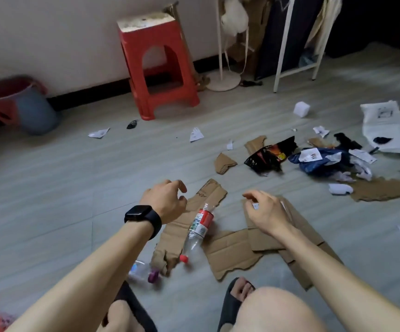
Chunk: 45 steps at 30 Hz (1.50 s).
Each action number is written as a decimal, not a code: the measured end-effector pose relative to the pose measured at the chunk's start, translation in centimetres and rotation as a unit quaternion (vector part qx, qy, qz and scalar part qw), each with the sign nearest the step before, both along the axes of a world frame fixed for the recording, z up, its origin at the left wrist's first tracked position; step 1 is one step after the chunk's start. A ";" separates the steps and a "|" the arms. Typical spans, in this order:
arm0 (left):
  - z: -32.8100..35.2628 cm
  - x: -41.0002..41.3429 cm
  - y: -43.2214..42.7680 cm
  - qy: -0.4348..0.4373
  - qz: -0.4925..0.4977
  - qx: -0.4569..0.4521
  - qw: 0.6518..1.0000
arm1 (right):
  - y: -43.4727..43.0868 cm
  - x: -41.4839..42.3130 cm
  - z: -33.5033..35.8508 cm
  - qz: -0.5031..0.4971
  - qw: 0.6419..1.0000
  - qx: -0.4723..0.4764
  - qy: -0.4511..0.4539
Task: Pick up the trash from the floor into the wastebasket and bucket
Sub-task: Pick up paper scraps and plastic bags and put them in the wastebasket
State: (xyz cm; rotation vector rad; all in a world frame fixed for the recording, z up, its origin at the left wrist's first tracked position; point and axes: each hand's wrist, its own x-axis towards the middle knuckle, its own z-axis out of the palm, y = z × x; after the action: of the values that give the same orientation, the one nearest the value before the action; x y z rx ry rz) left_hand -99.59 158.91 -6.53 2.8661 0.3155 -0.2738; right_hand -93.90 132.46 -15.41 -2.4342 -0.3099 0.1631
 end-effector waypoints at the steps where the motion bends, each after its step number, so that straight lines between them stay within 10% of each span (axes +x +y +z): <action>1: -0.6 0.9 0.1 0.001 -0.008 0.003 1.000 | 0.4 0.7 -0.8 0.008 1.000 -0.004 0.012; 23: -29.4 30.1 16.9 0.153 -0.012 0.005 0.988 | 13.3 36.7 -19.3 0.000 0.971 -0.206 0.119; 30: -30.7 33.9 26.3 0.208 0.125 -0.017 0.970 | 14.7 44.1 -24.2 -0.041 0.956 -0.277 0.090; 37: -30.9 34.4 26.9 0.227 0.134 -0.031 0.964 | 19.8 45.2 -23.9 -0.043 0.978 -0.202 -0.030; 42: -31.1 34.3 26.6 0.231 0.133 -0.027 0.964 | 27.9 46.9 -22.2 -0.150 0.984 0.075 0.059; 45: -31.2 34.5 26.3 0.237 0.133 -0.030 0.962 | 31.2 49.0 -22.1 -0.142 0.979 0.036 0.144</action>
State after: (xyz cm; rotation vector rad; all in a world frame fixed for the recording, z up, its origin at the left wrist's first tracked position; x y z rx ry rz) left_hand -65.04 185.19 -37.78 2.6229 0.7548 -0.8978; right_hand -44.92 163.62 -37.51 -2.3120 0.1589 0.3661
